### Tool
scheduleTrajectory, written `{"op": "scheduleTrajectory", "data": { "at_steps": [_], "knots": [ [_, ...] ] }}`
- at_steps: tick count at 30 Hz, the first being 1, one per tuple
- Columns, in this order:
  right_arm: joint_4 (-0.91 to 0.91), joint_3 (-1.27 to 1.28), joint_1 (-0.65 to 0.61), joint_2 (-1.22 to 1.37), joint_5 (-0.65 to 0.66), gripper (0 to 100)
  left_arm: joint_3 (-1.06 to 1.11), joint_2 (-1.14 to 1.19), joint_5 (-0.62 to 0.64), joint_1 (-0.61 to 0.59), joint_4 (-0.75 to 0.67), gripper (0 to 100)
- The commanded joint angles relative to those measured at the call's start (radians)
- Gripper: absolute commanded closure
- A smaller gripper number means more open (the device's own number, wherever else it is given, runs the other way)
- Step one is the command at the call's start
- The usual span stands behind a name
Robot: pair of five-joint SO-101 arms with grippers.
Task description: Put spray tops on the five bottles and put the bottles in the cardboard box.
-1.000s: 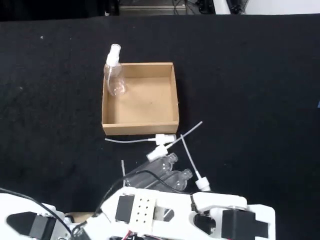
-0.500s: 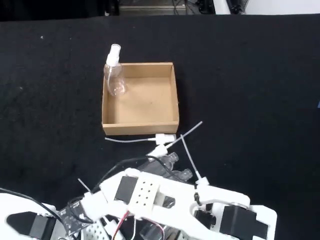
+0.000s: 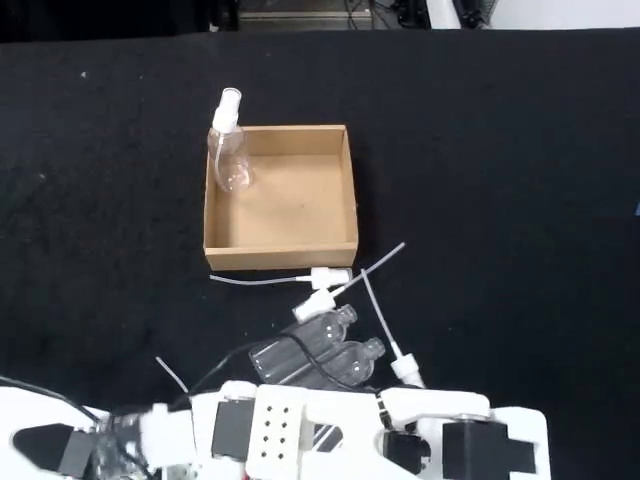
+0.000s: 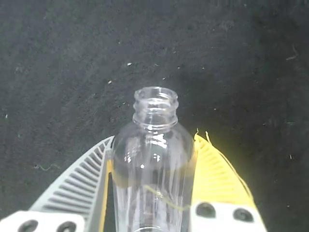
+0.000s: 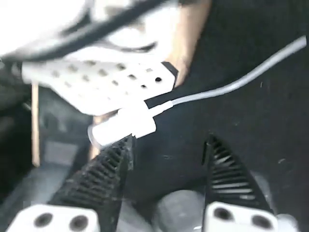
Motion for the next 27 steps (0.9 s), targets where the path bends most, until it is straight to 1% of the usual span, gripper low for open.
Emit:
{"op": "scheduleTrajectory", "data": {
  "at_steps": [1,4,9,11,14,20,22,25,27],
  "knots": [
    [-0.02,-0.047,-0.023,0.001,-0.221,77.6,-0.054,-0.023,0.028,-0.008,0.0,97],
    [-0.029,-0.03,-0.025,0.001,-0.315,77.3,-0.054,-0.023,0.049,-0.012,0.0,97],
    [-0.14,0.061,-0.026,0.001,-0.411,77.3,-0.054,-0.023,0.124,-0.022,-0.002,97],
    [-0.153,0.077,-0.026,-0.005,-0.442,77.2,-0.054,-0.023,0.135,-0.024,-0.002,97],
    [-0.127,0.073,-0.029,-0.007,-0.471,77.2,-0.054,-0.023,0.135,-0.024,-0.002,97],
    [-0.064,0.05,-0.107,-0.005,-0.471,77.2,-0.054,-0.023,0.135,-0.021,-0.002,97],
    [-0.086,0.062,-0.121,0.002,-0.477,77.2,-0.054,-0.023,0.135,-0.021,-0.002,97],
    [-0.138,0.099,-0.114,0.021,-0.522,77.4,-0.054,-0.023,0.133,-0.021,-0.002,97],
    [-0.163,0.12,-0.11,0.044,-0.529,77.4,-0.054,-0.023,0.133,-0.021,-0.002,97]
  ]
}}
